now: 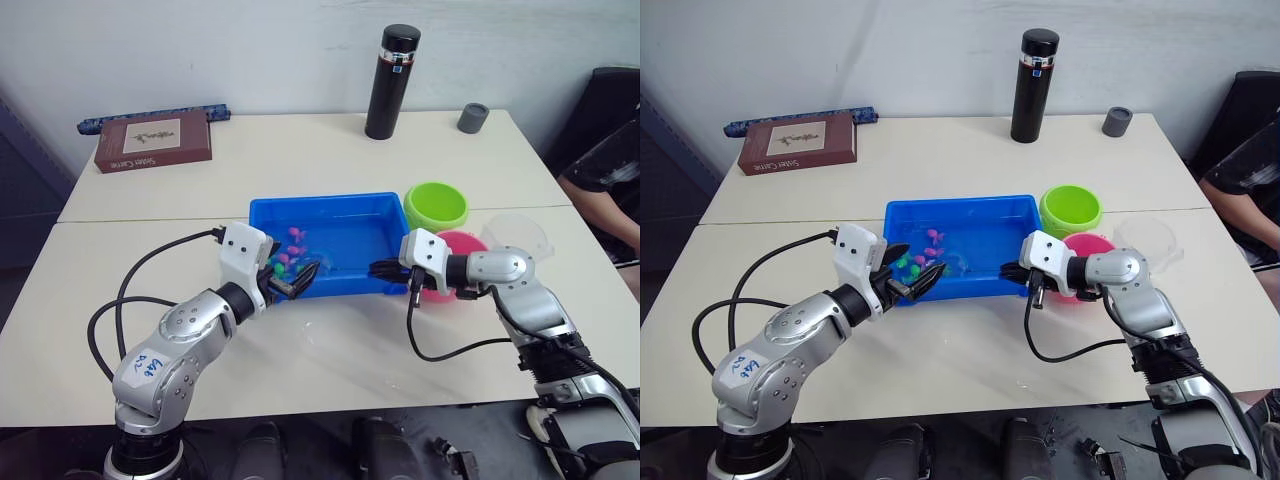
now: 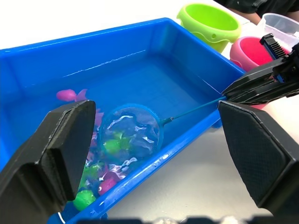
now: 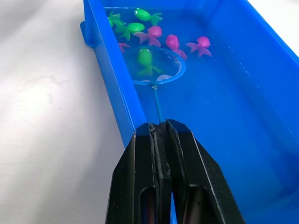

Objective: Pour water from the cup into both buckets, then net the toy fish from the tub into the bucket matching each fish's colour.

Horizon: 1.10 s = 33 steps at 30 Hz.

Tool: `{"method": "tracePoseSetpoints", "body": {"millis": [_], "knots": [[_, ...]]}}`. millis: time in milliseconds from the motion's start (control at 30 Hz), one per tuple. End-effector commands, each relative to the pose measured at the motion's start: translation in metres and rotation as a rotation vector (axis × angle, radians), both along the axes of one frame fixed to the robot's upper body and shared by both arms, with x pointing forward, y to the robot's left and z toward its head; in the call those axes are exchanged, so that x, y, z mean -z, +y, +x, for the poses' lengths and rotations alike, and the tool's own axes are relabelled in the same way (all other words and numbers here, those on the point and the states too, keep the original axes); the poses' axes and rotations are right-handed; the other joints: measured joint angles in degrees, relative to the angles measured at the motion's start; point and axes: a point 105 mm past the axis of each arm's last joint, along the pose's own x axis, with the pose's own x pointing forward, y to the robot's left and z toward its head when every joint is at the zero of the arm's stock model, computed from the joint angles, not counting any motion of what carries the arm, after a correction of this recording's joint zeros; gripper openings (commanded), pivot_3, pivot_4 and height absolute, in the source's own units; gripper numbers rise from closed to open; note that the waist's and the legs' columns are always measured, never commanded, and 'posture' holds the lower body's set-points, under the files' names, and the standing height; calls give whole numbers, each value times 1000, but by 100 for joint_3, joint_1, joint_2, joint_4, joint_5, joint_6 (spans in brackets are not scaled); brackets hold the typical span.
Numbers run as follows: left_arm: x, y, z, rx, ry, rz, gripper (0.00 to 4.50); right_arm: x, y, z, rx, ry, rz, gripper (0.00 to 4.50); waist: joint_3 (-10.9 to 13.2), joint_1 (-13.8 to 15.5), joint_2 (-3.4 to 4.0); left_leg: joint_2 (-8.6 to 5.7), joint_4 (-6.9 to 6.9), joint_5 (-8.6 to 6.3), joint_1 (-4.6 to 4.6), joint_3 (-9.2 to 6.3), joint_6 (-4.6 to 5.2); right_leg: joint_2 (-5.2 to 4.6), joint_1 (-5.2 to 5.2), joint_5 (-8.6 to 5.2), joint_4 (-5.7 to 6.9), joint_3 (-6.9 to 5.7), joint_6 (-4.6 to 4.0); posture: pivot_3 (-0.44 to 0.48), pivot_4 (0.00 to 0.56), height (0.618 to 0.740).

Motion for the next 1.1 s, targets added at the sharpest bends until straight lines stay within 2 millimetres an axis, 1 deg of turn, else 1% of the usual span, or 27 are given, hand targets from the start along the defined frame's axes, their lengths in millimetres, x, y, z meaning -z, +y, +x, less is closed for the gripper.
{"method": "tracePoseSetpoints", "body": {"millis": [33, 167, 300, 500, 633, 800, 933, 1100], "knots": [[-13, -3, -5, 6, -64, -5, 4484, -7, 6, 0, -29, -29, 2, 0, 0, -1, 0, 0, 0, 0, 0, 0, 0, 0, 0, 0, 0, 0, 0, 0, 150, 740], [-13, -2, -5, 4, -65, -5, 4484, -7, 8, -2, -40, -26, 5, 0, 0, -1, 0, 0, 0, 0, 1, 0, 0, 0, 0, 0, 0, 0, 0, 0, 150, 740], [-13, -1, -5, -6, -64, -5, 4484, -5, 16, -7, -83, -12, 5, 0, 0, 0, 0, 0, 0, 0, 1, 0, 0, 0, 0, 0, 0, 0, 0, 0, 150, 740], [-13, 0, -5, -12, -63, -6, 4484, -5, 20, -6, -114, -19, -16, 0, 0, -5, 0, 0, -1, 0, 1, 0, 0, 0, 0, 0, 0, 0, 0, 0, 150, 740], [-13, 0, -5, -12, -64, -6, 4484, -9, 19, 0, -123, -43, -35, 0, 0, -3, 0, 0, -1, 0, 1, 0, -1, 0, 0, 0, 0, 0, 0, 0, 150, 740], [-13, -1, -5, -12, -65, -9, 4484, -14, 13, 15, -114, -74, -70, 0, 0, -7, 0, 0, -1, 0, 1, 1, -1, 0, 0, 0, 0, 1, 0, 0, 150, 740], [-13, -1, -4, -14, -66, -10, 4484, -14, 13, 18, -134, -84, -87, 0, 0, -8, 0, 0, -2, 1, 1, 1, -2, 0, 0, 0, -2, 0, 0, 0, 150, 740], [-13, -2, -4, -11, -67, -11, 4484, -15, 19, 16, -181, -90, -100, 0, 0, -16, 0, 0, -2, 7, 1, 2, -13, 0, -1, 0, -1, 1, 0, 0, 150, 740]]}}
